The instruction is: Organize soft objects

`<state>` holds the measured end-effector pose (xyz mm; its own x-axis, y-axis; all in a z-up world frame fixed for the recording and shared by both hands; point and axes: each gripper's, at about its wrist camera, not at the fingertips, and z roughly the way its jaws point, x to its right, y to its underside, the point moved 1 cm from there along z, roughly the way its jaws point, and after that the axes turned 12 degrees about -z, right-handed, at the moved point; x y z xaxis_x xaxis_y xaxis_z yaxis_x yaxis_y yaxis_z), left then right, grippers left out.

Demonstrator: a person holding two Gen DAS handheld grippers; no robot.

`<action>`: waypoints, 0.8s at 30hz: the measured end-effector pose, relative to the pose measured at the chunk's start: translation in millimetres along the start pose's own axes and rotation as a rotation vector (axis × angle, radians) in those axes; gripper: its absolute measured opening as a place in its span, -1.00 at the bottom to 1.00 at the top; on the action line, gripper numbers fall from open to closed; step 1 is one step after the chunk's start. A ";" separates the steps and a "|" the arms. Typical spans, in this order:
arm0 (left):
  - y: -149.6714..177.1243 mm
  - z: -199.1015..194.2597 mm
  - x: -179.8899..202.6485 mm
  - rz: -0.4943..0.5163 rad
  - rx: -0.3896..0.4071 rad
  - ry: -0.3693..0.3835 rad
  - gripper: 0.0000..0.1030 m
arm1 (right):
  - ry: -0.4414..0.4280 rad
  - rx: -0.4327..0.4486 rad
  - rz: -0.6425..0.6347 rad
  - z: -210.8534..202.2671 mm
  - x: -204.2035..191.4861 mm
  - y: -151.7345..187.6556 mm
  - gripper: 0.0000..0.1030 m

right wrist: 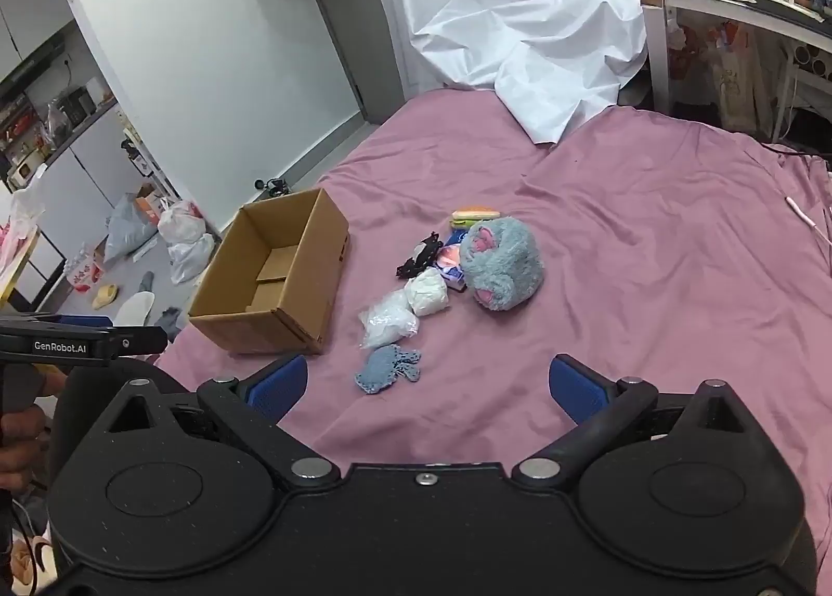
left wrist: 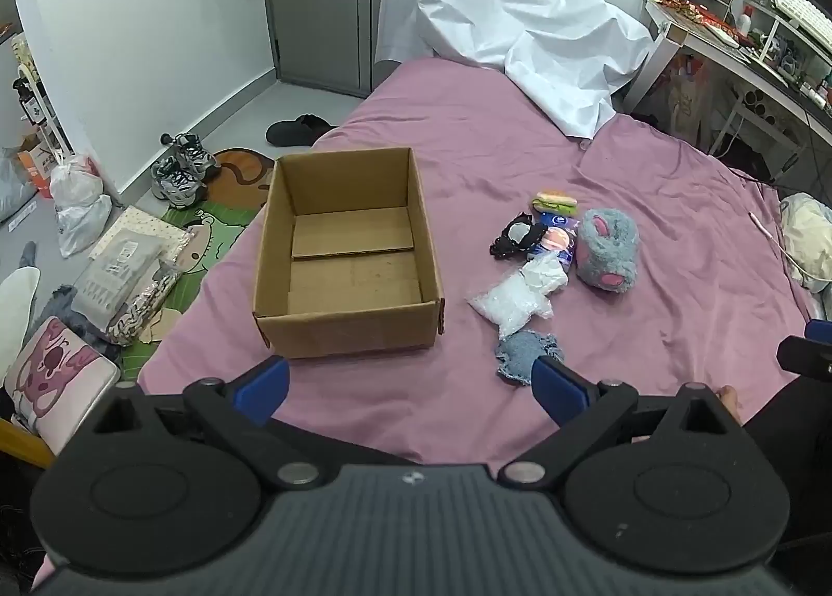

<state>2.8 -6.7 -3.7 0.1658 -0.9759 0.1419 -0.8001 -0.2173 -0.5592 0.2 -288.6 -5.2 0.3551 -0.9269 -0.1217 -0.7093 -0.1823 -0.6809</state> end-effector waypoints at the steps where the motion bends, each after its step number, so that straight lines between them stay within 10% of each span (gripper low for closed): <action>1: 0.4 -0.5 0.9 -0.002 0.000 0.001 0.92 | 0.001 -0.001 -0.004 0.4 -0.9 -0.3 0.95; 24: 0.3 5.6 0.0 -0.010 0.004 0.028 0.92 | 0.010 -0.010 0.002 4.4 -2.1 0.1 0.95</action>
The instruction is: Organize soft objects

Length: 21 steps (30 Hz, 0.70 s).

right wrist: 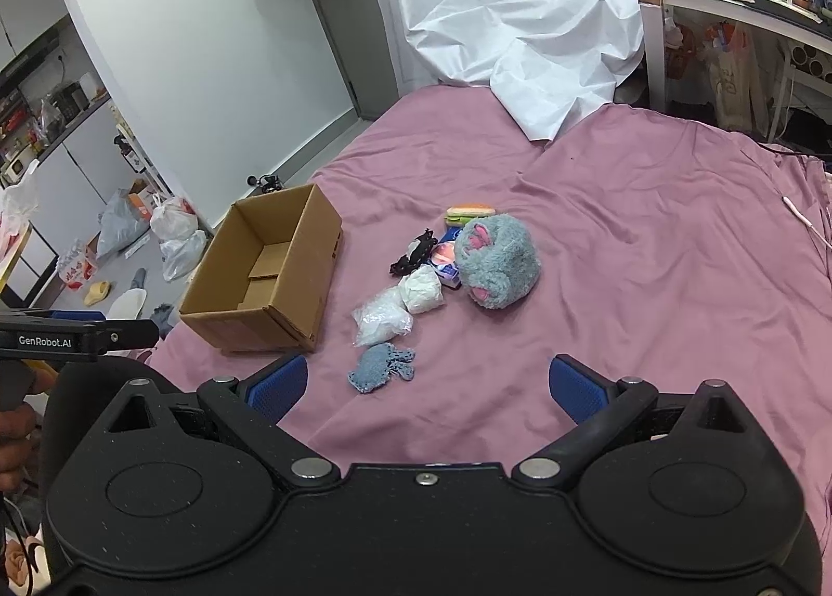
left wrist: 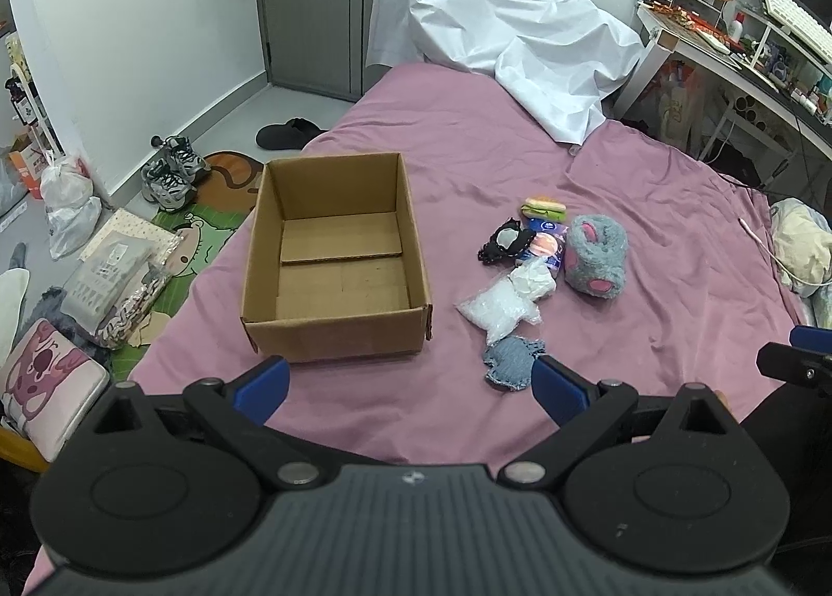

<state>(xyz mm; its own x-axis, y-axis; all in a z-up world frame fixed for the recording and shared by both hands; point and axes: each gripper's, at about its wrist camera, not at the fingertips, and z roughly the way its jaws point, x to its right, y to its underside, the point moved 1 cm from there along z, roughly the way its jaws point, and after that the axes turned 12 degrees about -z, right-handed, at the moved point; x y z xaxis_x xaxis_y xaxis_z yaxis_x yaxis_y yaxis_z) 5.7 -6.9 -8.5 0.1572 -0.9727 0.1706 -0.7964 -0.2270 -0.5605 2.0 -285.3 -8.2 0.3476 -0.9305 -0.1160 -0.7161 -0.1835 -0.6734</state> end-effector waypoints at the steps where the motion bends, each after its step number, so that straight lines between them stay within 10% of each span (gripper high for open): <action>1: -1.0 -0.5 -0.1 -0.002 -0.001 0.002 0.92 | 0.000 -0.001 0.000 0.0 -0.5 -0.4 0.95; 21: 0.6 -5.0 1.3 -0.006 0.010 0.003 0.92 | -0.003 0.002 0.004 -1.4 -0.7 1.8 0.95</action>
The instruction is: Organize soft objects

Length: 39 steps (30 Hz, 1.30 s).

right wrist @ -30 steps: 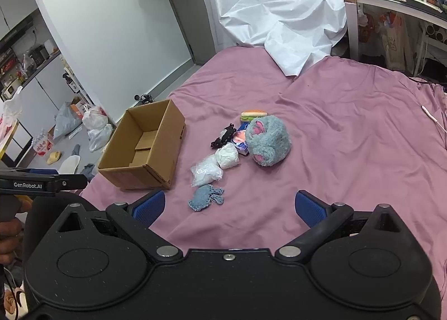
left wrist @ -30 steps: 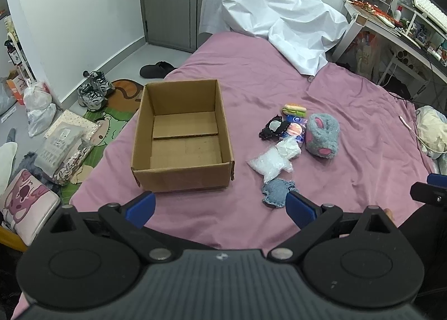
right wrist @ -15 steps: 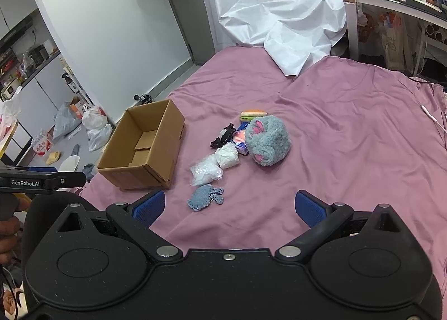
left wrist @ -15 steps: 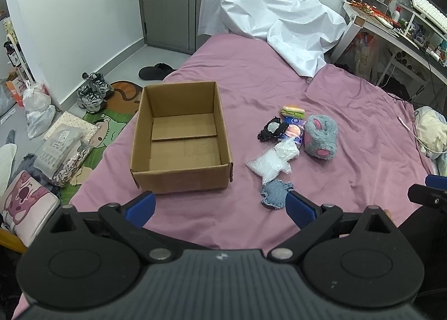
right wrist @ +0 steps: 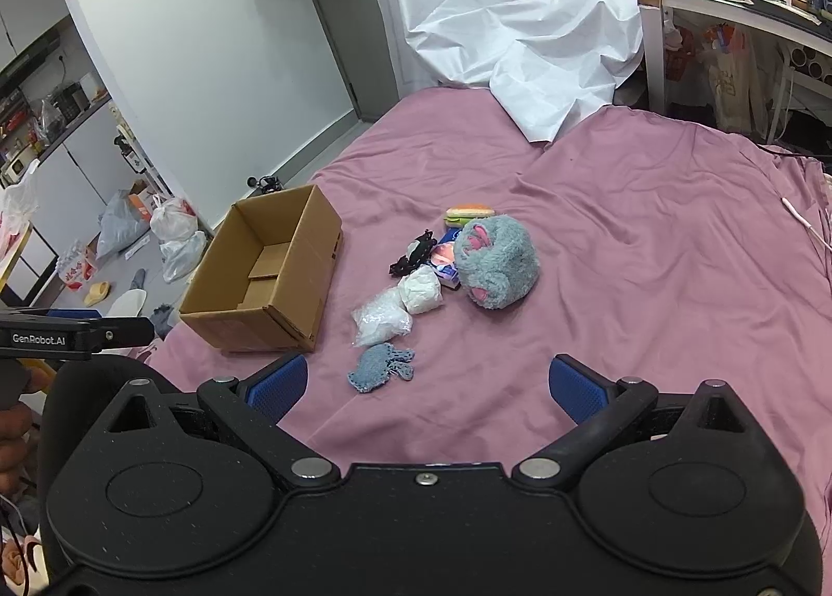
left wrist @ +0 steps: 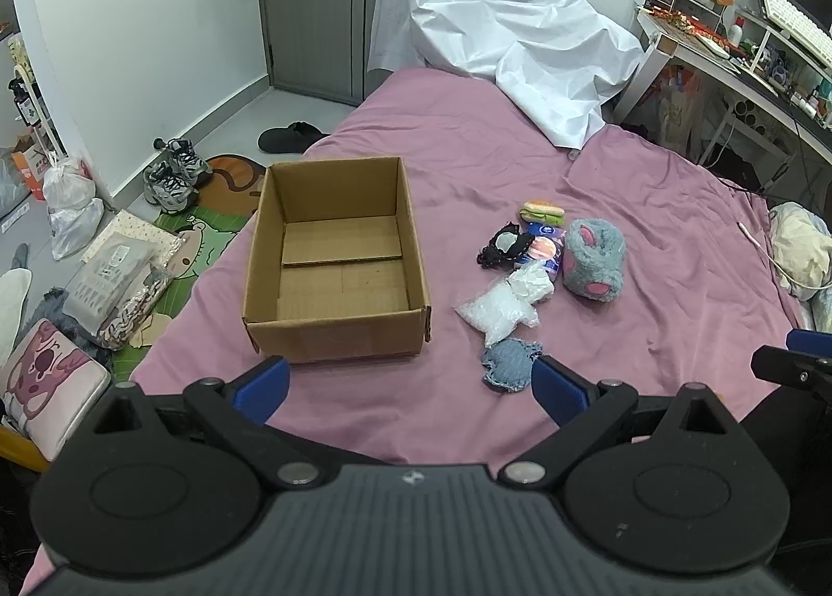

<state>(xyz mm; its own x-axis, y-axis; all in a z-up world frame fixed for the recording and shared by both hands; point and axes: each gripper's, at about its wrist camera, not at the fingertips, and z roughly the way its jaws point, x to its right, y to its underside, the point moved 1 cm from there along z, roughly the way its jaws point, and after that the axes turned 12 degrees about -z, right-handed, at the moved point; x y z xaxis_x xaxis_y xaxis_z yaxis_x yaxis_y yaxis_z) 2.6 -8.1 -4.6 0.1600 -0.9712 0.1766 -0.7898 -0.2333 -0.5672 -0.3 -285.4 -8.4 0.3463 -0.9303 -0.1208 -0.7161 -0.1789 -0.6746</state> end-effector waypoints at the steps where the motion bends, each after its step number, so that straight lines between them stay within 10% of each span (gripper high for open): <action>1: 0.0 -0.2 -0.1 -0.001 0.001 0.001 0.92 | 0.000 0.001 -0.001 -0.1 -0.2 0.3 0.95; 39: -5.3 13.3 20.2 0.016 -0.004 0.013 0.92 | 0.000 0.004 0.057 7.7 16.9 -13.5 0.95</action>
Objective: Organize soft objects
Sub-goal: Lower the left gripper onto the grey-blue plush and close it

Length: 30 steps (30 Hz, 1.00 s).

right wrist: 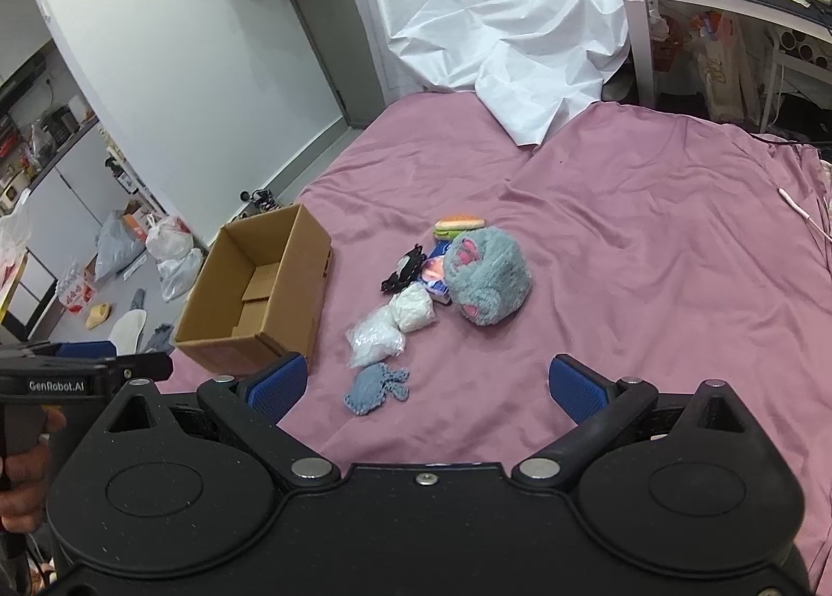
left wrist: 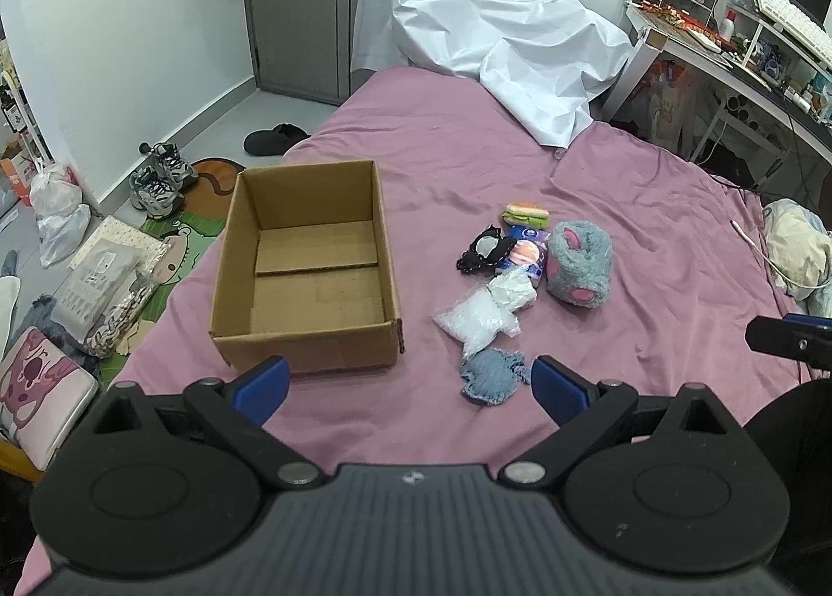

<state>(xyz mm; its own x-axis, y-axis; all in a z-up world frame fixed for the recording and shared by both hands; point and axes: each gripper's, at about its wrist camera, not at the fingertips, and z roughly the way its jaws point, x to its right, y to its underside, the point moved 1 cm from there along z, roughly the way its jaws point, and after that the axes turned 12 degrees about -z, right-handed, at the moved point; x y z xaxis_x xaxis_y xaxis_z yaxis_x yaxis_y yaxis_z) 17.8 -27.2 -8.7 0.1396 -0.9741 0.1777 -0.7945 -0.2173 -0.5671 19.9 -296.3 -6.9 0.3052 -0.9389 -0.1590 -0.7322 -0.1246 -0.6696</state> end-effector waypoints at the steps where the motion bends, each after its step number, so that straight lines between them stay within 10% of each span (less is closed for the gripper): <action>1: -0.5 1.6 1.3 -0.001 0.000 0.000 0.92 | 0.000 0.001 0.003 1.0 1.6 -1.1 0.95; 30: -20.7 62.2 52.4 -0.020 -0.018 0.044 0.90 | 0.009 0.020 0.181 38.2 52.9 -25.9 0.95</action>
<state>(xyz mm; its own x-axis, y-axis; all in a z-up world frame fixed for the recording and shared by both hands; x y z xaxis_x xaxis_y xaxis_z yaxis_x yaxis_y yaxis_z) 78.4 -77.5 -37.7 0.1301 -0.9658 0.2242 -0.8025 -0.2354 -0.5482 78.3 -330.4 -25.7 0.1642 -0.9482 -0.2720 -0.7623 0.0531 -0.6451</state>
